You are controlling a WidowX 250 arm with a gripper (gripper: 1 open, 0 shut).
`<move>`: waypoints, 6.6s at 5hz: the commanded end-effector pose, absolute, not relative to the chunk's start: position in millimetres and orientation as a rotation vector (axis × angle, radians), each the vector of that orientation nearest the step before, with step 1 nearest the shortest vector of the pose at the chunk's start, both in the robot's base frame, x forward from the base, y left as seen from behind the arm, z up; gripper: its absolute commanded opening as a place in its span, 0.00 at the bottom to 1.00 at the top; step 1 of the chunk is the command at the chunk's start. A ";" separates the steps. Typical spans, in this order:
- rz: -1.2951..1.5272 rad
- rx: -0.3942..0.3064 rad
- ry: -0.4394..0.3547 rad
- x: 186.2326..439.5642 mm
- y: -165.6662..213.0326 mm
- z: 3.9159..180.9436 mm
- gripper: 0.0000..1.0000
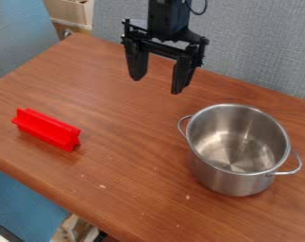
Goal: Put the red object in the metal pot
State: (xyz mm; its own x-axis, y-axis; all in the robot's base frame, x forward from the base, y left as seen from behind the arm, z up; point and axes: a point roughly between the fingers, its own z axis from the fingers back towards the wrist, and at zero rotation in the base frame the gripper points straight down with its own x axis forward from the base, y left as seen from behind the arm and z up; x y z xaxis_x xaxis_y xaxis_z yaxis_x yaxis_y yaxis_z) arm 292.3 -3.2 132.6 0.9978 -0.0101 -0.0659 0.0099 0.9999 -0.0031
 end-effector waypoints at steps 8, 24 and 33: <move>1.211 -0.042 0.008 220.7 137.4 95.2 1.00; 1.551 -0.063 -0.151 252.8 149.9 68.7 1.00; 1.494 -0.047 -0.162 261.4 129.5 63.7 0.00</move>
State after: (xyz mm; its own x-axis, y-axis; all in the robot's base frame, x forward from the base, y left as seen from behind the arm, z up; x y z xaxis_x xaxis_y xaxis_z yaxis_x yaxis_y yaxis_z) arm 252.4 127.5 44.5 0.0646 0.9969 0.0455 -0.9950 0.0678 -0.0728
